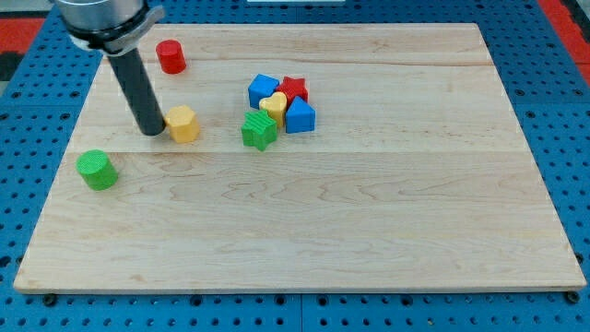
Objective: Move the yellow hexagon into the green star
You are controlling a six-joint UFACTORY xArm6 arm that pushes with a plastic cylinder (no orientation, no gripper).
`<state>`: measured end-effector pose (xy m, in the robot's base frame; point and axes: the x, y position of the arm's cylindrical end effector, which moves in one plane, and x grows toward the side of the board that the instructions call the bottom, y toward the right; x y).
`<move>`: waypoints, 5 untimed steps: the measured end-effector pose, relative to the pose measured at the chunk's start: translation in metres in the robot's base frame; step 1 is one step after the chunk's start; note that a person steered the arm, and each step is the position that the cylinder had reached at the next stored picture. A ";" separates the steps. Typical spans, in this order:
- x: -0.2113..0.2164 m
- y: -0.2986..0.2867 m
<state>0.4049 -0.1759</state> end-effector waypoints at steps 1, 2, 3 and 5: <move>-0.001 0.042; 0.005 0.047; 0.009 0.059; 0.064 0.070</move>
